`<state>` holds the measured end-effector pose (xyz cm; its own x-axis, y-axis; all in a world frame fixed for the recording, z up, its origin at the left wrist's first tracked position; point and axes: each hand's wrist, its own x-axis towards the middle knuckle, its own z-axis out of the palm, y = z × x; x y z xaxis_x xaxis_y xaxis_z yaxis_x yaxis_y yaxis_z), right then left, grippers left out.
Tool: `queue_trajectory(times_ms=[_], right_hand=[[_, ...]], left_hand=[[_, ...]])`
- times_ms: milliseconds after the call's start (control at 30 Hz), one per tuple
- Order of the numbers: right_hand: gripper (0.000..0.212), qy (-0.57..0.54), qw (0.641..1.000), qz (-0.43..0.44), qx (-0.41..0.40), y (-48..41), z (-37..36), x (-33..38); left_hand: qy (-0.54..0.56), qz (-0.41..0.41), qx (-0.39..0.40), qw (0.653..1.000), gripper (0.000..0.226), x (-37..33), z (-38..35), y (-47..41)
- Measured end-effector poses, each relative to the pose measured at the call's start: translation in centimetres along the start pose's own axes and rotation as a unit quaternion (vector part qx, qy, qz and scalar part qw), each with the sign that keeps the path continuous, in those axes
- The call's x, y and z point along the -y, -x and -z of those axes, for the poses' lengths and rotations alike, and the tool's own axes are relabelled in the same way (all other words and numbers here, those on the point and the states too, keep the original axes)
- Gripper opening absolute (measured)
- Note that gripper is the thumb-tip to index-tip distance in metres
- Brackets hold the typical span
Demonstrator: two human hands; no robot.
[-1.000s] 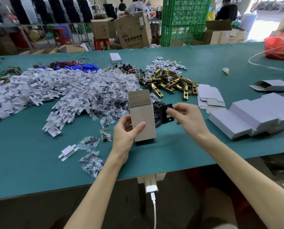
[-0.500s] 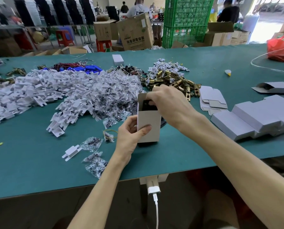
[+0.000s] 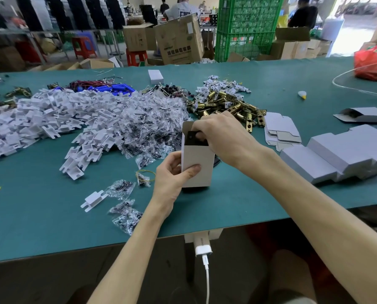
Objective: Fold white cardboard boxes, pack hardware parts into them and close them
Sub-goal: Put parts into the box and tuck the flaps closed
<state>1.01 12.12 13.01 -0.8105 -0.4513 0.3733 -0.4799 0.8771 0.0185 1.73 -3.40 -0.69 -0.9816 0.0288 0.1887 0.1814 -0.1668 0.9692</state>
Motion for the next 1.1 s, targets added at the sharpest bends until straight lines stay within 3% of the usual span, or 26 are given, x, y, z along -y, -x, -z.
queue_trajectory(times_ms=[167,300,400,900,1100], right_hand=[[0.023,-0.008,1.000,-0.006,-0.010,-0.2,0.5,-0.4],[0.032,0.004,0.998,0.014,0.058,-0.3,0.1,0.3],[0.035,0.006,0.998,0.007,0.056,-0.3,-0.4,0.3],[0.039,-0.101,0.984,-0.058,0.132,-0.7,-1.0,0.1],[0.022,-0.106,0.981,-0.050,0.153,-0.4,-1.5,0.2]], left_hand=[[0.006,0.002,-0.003,1.000,0.048,-0.2,-0.2,0.1],[0.010,0.004,-0.001,1.000,0.051,-0.3,-0.2,0.2],[0.011,0.007,-0.008,1.000,0.049,-0.3,-0.1,0.2],[-0.006,0.013,-0.013,1.000,0.039,0.0,-0.1,0.0],[-0.003,0.022,-0.017,1.000,0.042,-0.2,-0.1,0.0]])
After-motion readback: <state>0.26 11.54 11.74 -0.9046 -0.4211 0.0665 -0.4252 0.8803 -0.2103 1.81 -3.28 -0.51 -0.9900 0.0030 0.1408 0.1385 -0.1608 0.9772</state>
